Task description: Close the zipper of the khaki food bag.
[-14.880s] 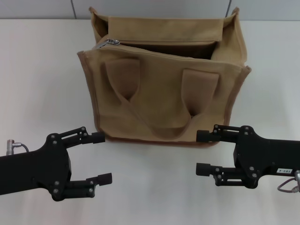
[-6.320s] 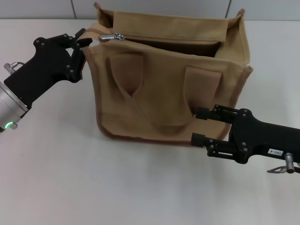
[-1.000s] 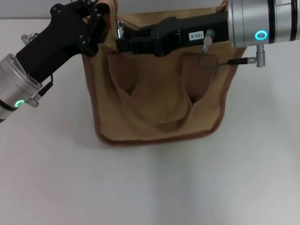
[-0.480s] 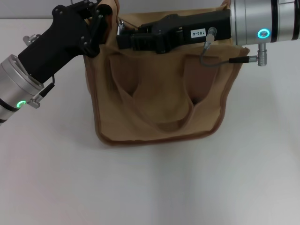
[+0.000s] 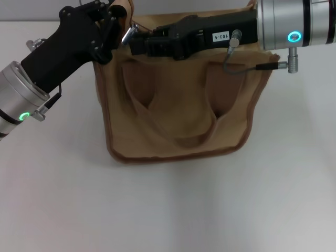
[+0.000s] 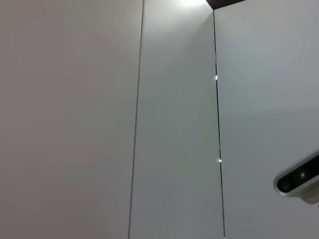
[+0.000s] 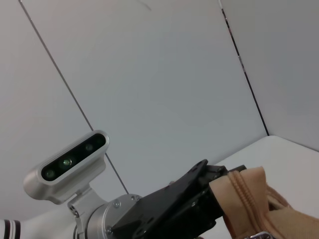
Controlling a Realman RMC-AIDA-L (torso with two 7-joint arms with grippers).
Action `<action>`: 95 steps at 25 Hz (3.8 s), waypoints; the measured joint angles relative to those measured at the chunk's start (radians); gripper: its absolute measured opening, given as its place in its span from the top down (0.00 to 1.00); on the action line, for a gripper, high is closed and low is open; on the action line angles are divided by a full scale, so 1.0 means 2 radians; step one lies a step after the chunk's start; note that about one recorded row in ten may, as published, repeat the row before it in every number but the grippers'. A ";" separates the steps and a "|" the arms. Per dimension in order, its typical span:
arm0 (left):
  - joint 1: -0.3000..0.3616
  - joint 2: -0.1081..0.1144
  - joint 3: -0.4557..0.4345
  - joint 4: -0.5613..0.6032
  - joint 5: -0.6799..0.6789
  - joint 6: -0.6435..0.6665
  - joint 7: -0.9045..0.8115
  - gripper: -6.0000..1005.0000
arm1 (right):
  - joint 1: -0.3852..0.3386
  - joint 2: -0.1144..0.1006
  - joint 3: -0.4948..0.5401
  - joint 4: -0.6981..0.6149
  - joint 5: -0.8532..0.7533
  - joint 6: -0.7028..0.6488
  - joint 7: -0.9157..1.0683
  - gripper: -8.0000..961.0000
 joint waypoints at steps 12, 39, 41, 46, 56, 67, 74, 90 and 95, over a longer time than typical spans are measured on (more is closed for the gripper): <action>-0.001 0.000 0.000 0.000 0.000 -0.001 0.000 0.96 | 0.000 -0.001 -0.005 0.005 -0.005 0.000 -0.006 0.72; -0.004 0.000 -0.001 0.000 0.000 -0.006 0.000 0.96 | 0.017 -0.001 0.000 0.035 -0.003 0.018 -0.011 0.56; -0.005 0.000 -0.003 0.000 0.000 -0.006 0.000 0.96 | 0.016 -0.001 0.000 0.035 -0.004 0.018 -0.011 0.62; -0.005 0.000 -0.003 0.000 0.000 -0.008 0.000 0.96 | 0.008 -0.001 0.001 0.034 -0.003 0.018 -0.016 0.83; -0.005 0.000 -0.004 -0.004 0.000 -0.010 0.000 0.96 | 0.002 -0.001 0.014 0.031 -0.001 0.015 -0.024 0.94; -0.004 0.000 -0.006 -0.022 -0.006 -0.014 0.021 0.96 | -0.004 -0.001 0.023 0.024 0.000 -0.005 -0.027 0.97; 0.001 0.000 -0.007 -0.024 -0.017 -0.020 0.021 0.96 | -0.027 -0.003 0.035 0.007 0.000 -0.010 -0.022 0.98; 0.003 0.000 -0.005 -0.038 -0.026 -0.006 0.028 0.96 | -0.021 -0.003 0.054 0.006 -0.004 -0.032 -0.031 0.96; 0.001 0.000 -0.004 -0.038 -0.026 -0.001 0.025 0.96 | -0.010 -0.001 0.038 0.007 -0.004 -0.031 -0.032 0.86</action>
